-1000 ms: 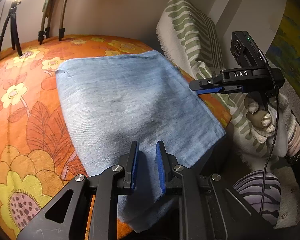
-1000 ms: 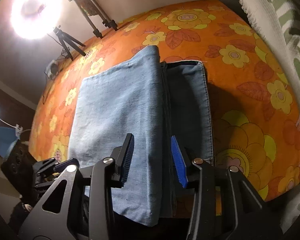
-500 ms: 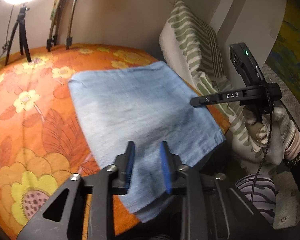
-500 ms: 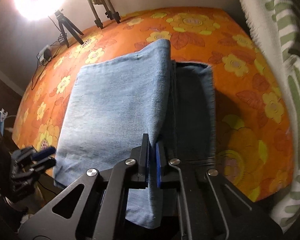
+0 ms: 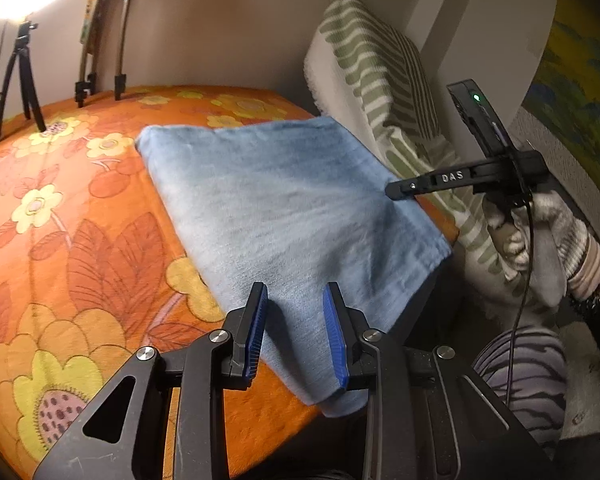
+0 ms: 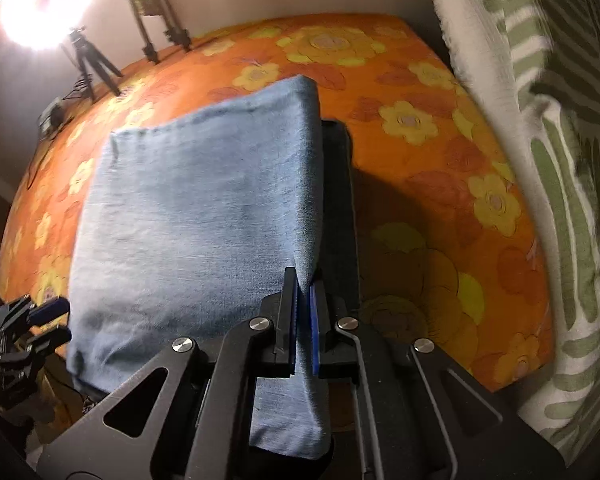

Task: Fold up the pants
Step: 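Hold the folded jeans with the right gripper while the left gripper presses the stack flat, then open the right gripper and release the folded jeans edge onto the stack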

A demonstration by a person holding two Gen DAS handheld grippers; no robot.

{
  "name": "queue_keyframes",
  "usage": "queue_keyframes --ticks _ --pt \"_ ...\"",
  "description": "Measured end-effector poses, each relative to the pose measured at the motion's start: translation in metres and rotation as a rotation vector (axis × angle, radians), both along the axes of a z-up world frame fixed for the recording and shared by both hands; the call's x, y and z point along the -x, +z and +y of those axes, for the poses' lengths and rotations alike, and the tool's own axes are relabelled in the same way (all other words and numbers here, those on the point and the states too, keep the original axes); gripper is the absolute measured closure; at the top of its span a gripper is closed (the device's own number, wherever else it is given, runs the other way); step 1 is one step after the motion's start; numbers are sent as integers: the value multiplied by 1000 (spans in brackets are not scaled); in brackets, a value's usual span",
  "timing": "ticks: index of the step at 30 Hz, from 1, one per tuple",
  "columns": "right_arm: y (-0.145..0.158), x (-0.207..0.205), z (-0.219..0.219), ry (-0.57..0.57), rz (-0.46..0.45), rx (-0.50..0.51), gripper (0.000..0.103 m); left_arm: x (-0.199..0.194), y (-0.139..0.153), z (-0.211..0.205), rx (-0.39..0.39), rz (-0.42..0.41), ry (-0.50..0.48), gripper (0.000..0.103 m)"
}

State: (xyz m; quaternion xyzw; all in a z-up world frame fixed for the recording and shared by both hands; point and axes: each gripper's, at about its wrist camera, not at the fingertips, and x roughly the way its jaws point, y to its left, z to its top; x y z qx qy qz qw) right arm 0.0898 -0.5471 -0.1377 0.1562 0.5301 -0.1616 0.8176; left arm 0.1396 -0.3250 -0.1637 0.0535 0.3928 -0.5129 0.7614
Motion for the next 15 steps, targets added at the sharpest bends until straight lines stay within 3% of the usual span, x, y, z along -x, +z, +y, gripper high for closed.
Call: queue_keyframes --ticks 6,11,15 --pt "-9 -10 7 42 57 44 97 5 -11 -3 -67 -17 -37 76" --pt "37 -8 14 65 -61 123 91 6 -14 -2 -69 -16 -36 76" --pt "51 -29 18 92 -129 96 91 8 -13 -3 -78 -31 -37 76"
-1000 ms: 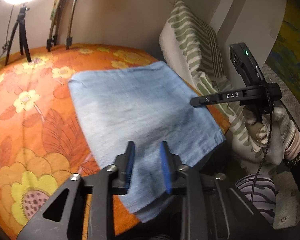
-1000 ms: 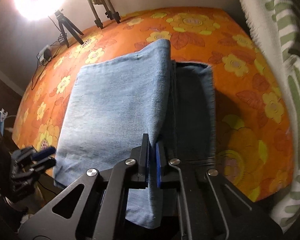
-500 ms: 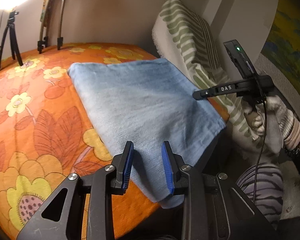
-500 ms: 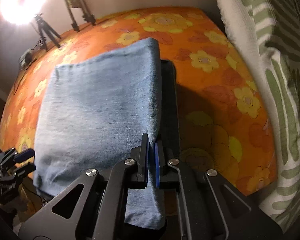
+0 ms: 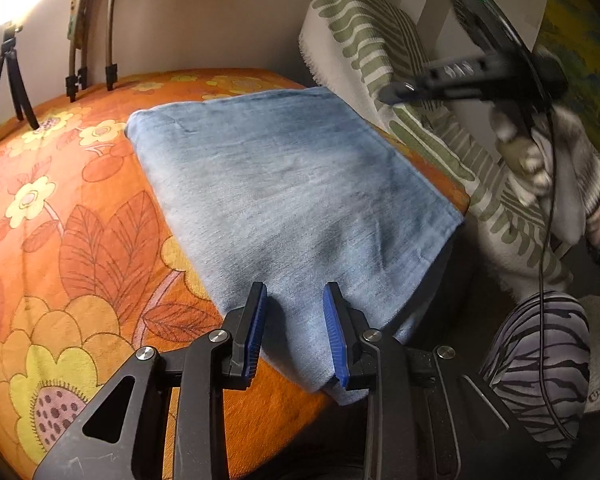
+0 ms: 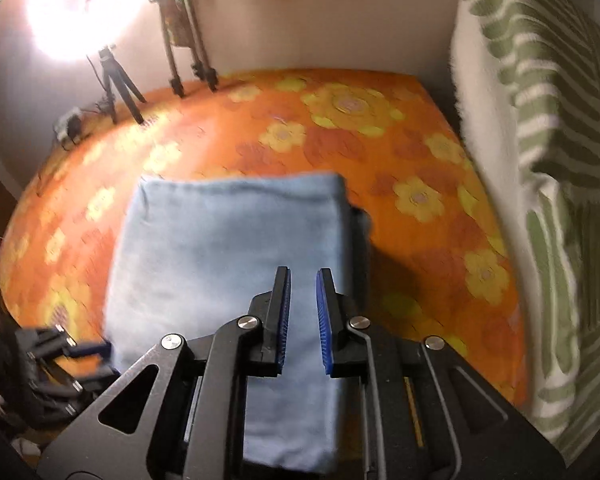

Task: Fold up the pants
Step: 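Open the right gripper and release the folded jeans edge onto the stack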

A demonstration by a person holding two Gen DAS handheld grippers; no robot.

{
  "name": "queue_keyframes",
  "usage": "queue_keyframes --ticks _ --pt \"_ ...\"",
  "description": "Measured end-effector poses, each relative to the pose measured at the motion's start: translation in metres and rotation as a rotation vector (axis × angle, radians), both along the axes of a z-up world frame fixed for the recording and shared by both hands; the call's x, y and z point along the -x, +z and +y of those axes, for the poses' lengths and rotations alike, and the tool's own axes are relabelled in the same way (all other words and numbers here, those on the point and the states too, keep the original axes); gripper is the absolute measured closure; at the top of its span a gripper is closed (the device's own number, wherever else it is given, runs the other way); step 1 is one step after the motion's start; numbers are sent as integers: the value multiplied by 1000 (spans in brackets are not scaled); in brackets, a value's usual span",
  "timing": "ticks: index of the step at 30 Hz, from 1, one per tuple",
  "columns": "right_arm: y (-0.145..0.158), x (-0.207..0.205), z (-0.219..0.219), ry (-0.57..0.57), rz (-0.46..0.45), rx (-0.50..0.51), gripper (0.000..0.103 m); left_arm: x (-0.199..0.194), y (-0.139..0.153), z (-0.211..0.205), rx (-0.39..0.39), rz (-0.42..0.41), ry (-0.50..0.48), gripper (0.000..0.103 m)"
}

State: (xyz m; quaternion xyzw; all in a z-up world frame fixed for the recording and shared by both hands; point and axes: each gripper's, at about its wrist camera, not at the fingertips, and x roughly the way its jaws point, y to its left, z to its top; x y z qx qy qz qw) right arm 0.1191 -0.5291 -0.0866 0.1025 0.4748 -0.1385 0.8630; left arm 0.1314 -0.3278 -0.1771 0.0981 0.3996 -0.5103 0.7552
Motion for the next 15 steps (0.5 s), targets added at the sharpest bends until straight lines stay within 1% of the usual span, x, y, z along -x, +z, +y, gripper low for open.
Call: queue_keyframes --ticks 1,3,5,8,11,15 --pt "-2 -10 0 16 -8 -19 91 1 0 0 0 1 1 76" --pt "-8 -25 1 19 -13 -42 91 -1 -1 0 4 9 2 76" --pt "-19 -45 -3 19 -14 -85 91 -2 -1 0 4 9 2 76" --pt "-38 -67 -6 -1 14 -64 91 -1 -1 -1 -1 3 -2 76" --pt "-55 -80 -17 -30 32 -79 91 -1 -2 -1 -3 1 -9 76" --pt "-59 -91 -26 -51 28 -88 98 1 -2 -3 -4 -4 -18 76"
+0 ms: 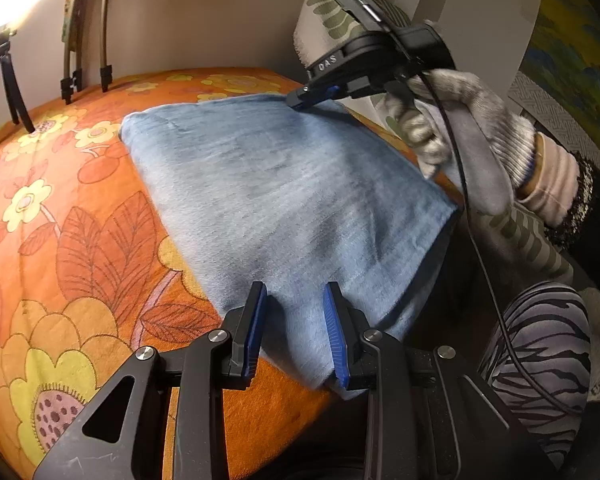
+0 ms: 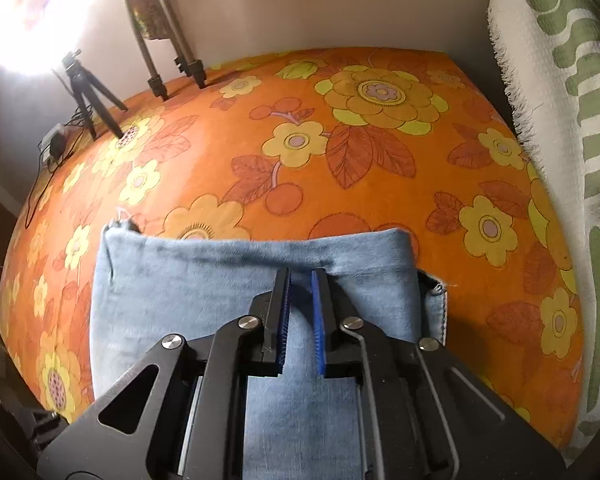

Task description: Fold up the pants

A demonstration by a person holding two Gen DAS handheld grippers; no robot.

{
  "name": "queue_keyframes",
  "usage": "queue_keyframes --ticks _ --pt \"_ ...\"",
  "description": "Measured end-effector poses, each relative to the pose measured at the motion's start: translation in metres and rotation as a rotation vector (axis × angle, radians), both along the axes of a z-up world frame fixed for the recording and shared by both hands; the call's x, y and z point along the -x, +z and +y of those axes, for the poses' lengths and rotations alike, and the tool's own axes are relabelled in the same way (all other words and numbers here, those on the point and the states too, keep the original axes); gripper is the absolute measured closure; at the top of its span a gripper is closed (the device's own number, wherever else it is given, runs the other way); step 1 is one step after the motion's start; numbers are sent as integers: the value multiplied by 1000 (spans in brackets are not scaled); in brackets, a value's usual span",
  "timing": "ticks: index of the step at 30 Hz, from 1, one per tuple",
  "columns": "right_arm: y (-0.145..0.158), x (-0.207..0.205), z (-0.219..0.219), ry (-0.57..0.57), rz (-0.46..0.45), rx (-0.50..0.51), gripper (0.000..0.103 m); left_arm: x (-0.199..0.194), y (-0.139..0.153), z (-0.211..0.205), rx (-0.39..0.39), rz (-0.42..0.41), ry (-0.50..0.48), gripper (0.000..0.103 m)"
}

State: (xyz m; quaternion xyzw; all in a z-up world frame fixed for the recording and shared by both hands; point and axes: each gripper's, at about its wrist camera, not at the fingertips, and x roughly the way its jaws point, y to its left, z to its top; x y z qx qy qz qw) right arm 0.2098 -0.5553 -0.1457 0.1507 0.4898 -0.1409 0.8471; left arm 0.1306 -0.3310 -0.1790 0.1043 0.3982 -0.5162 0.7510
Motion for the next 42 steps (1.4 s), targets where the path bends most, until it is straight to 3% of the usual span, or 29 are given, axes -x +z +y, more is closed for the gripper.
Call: queue_keyframes --ticks 5,7,9,13,15,18,22,25,27,31,37,42 --pt "2 2 -6 -29 -1 -22 103 -3 5 8 -10 17 10 76" --pt "9 10 -6 -57 -10 -13 98 -7 11 19 -19 21 29 76" --pt "18 20 -4 -79 -24 17 86 -14 20 32 -22 19 55 76" --pt "41 48 4 -77 -96 8 75 -35 49 64 -30 -11 124 76" --pt "51 59 9 -71 -122 8 63 -50 71 81 -22 -14 164 76" --pt "65 77 18 -71 -170 8 61 -68 107 97 -24 -44 210 69" --pt "77 98 28 -82 -221 -8 60 -85 175 108 -35 -106 236 69" --pt "82 108 35 -84 -241 -7 60 -89 221 102 -28 -151 237 66" --pt "83 114 37 -93 -252 -7 55 -92 240 94 -20 -153 226 59" --pt "81 122 30 -112 -258 -19 53 -93 268 62 -5 -169 195 59" --pt "78 134 6 -166 -264 4 47 -103 252 17 42 -90 156 59" --pt "70 141 -17 -176 -245 1 35 -107 200 -11 46 11 135 59"
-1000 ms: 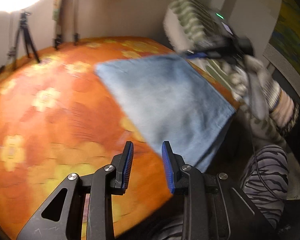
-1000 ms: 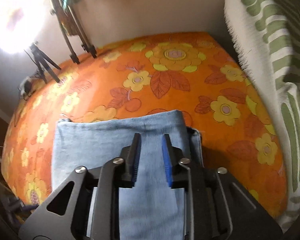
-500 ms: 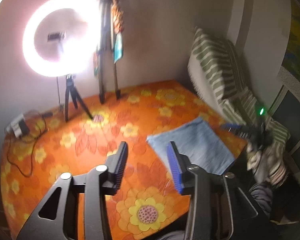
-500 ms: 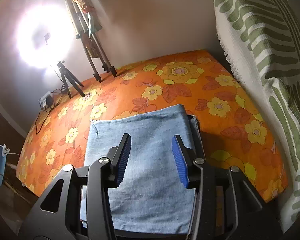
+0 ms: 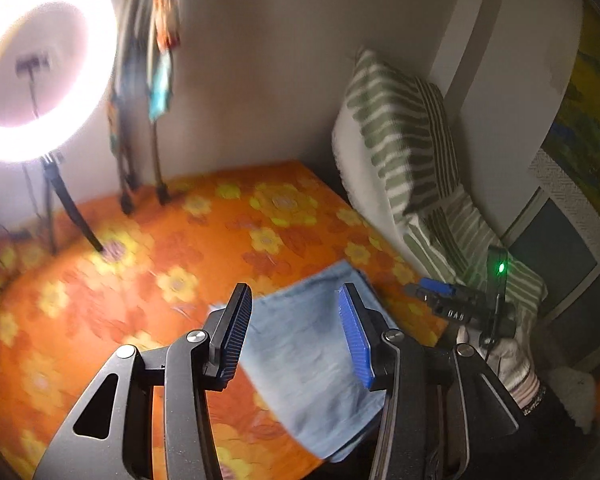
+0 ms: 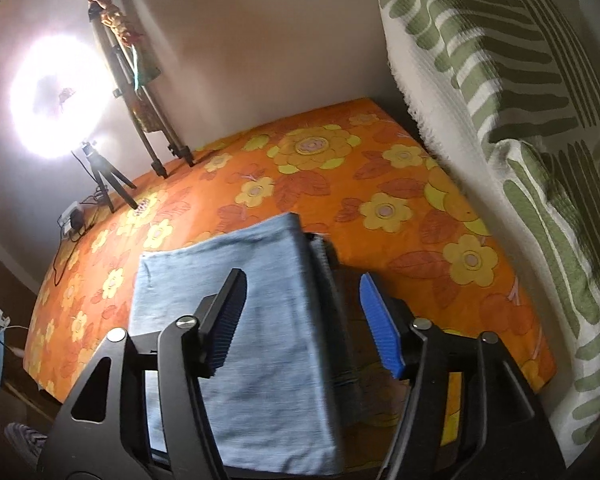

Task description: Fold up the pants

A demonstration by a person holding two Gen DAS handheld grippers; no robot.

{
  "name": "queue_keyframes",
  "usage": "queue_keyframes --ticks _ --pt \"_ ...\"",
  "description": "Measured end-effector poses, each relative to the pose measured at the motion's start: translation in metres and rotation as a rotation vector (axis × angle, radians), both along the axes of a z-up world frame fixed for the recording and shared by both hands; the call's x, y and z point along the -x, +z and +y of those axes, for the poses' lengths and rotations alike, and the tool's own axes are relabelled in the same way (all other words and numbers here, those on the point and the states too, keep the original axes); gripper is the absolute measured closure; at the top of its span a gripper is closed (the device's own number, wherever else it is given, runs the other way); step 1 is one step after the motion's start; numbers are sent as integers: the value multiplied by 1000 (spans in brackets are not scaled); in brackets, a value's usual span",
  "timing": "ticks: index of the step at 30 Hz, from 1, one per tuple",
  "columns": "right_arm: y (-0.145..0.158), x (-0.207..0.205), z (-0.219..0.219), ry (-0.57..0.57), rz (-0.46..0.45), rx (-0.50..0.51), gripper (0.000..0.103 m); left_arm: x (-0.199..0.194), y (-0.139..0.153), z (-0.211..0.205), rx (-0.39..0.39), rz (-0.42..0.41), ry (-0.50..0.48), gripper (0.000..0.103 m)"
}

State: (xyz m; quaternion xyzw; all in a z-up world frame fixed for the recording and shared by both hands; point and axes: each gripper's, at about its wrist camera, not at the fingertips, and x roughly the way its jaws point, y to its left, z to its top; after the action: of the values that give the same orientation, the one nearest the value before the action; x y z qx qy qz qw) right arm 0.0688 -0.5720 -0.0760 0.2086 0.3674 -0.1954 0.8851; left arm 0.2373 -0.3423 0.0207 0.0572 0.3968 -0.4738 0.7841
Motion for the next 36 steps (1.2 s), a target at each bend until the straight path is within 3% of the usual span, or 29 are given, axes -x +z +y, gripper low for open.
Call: queue_keyframes --ticks 3,8,12,15,22,31,36 --pt "-9 1 -14 12 11 -29 23 -2 -32 -9 -6 62 6 59" --pt "-25 -4 -25 63 16 -92 12 5 -82 -5 4 143 22 58" --pt "-35 -14 -25 112 30 -118 3 9 -119 5 14 217 62 52" --pt "-47 -22 -21 157 65 -107 3 10 -144 9 2 271 86 51" --pt "-82 -30 -31 139 166 -117 3 6 -184 16 14 389 153 46" --pt "-90 -25 -53 157 114 -208 4 -2 -198 7 31 435 153 46" --pt "-96 -27 -57 202 89 -281 14 -4 -204 6 30 443 159 46"
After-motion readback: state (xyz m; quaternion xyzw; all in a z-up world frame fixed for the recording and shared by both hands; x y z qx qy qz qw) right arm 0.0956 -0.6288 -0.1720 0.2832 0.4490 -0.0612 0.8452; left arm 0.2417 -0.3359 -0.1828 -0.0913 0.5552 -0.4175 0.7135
